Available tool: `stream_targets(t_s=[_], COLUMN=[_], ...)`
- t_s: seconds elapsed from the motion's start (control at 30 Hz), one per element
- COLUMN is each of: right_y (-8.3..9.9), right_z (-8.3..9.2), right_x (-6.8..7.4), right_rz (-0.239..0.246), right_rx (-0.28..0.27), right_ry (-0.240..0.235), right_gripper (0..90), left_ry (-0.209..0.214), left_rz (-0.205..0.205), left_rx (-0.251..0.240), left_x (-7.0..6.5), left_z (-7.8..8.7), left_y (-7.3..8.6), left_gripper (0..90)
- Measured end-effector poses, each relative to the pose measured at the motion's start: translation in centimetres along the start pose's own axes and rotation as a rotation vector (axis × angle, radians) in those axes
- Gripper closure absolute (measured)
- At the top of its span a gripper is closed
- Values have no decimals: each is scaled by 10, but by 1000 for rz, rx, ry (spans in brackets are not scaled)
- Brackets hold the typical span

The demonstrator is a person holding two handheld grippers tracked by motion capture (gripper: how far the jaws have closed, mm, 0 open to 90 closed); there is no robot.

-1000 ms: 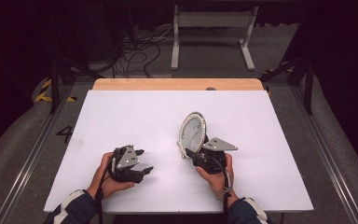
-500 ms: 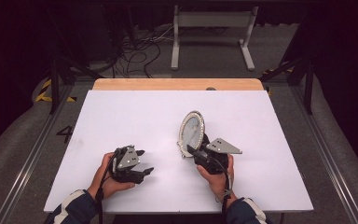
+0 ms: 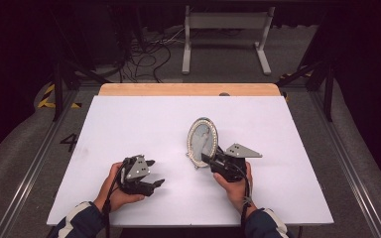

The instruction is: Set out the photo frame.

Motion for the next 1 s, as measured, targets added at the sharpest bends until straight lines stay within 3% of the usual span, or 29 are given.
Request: stream_targets(t_s=[0.13,0.3,0.43,0.57,0.73,0.8,0.9,1.0], right_y=[-1,-2,-1,5,12,12,12,12], right_z=[4,5,1,-6,-15,-15,-15,-13], right_x=[-4,-5,-4,-4,-2,-4,-4,-7], right_rz=[4,35,53,49,40,18,22,9], right_rx=[36,39,34,55,66,63,71,101], right_ry=[-33,-17,-13,-5,-15,-36,-42,-98], right_gripper=[758,746,650,619,746,747,754,790], left_ry=[5,-8,-9,-5,6,14,13,17], left_rz=[12,30,35,42,62,62,59,82], left_rx=[-34,-38,-43,-53,-75,-76,-74,-83], left_x=[3,6,8,7,4,2,1,1], left_z=[3,1,2,2,1,0,-1,-6], left_y=[-6,-6,-6,-7,-9,-9,-10,-15], left_gripper=[291,257,251,236,188,188,187,183])
Point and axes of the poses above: each handheld gripper's, and its own axes: z roughly backward along the jaws, y roughly out of its underside, x roughly to its left, the point moved 9 cm from there along -z, roughly forward along the jaws, and after that the axes turned 2 degrees about x, right-handed, at the moved point
